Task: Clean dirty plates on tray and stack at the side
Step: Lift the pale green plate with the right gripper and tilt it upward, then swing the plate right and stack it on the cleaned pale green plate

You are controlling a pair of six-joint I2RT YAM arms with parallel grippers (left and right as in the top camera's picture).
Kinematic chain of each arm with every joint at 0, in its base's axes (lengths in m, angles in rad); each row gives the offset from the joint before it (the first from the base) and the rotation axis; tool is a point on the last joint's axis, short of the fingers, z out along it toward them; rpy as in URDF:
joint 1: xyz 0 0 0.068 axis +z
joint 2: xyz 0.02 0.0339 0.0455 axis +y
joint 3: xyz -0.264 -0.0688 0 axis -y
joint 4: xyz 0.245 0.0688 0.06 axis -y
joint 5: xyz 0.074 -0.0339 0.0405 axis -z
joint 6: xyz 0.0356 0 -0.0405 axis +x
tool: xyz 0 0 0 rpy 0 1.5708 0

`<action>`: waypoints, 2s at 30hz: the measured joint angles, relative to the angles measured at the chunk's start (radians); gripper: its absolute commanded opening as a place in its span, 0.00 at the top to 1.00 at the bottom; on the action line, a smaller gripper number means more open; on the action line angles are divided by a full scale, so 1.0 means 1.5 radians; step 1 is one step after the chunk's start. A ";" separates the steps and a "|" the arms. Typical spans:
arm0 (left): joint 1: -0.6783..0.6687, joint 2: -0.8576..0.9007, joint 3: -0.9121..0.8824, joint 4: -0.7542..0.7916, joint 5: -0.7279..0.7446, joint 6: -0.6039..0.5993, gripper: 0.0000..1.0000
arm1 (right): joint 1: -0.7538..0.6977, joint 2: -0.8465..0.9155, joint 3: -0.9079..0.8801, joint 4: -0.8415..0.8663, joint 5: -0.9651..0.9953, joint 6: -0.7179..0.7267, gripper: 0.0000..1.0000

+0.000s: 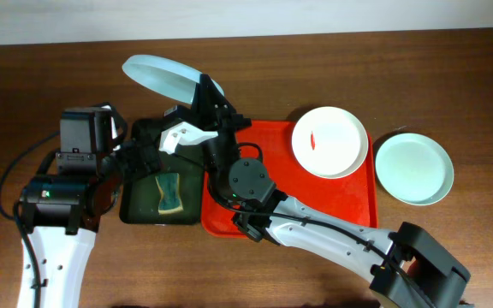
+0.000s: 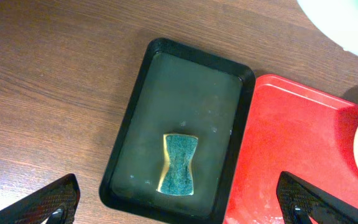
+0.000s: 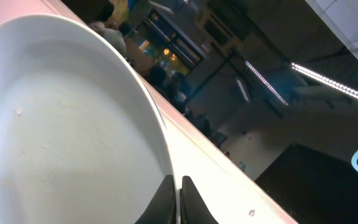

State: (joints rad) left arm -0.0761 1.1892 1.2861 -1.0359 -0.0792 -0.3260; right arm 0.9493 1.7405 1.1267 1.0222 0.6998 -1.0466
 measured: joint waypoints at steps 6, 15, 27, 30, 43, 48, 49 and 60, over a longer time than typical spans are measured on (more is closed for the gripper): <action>0.000 0.000 0.000 0.000 0.000 0.000 0.01 | 0.000 0.000 0.000 -0.001 0.005 0.000 0.96; 0.000 0.000 0.000 0.000 0.000 0.000 0.01 | 0.004 -0.002 0.007 -0.202 0.238 0.212 0.96; 0.000 0.000 0.000 0.000 0.000 0.000 0.01 | 0.025 0.001 0.001 -0.634 0.211 0.701 0.96; 0.000 0.000 0.000 0.000 0.000 0.000 0.01 | -0.012 -0.023 0.002 -0.705 0.148 0.730 0.96; 0.000 0.000 0.000 0.000 0.000 0.000 0.01 | -0.542 -0.241 0.004 -1.160 -0.293 1.008 0.96; 0.000 0.000 0.000 0.000 0.000 0.000 0.01 | -0.777 -0.238 0.003 -1.202 -0.393 1.011 0.96; 0.000 0.000 0.000 0.000 0.000 0.000 0.01 | -0.819 -0.238 0.003 -1.209 -0.406 1.012 0.96; 0.000 0.000 0.000 0.000 0.000 0.000 0.01 | -1.038 -0.237 -0.095 -1.194 -0.436 1.036 0.96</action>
State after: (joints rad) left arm -0.0761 1.1892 1.2861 -1.0359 -0.0788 -0.3264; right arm -0.6083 1.3849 0.9844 -0.7681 0.0463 0.5076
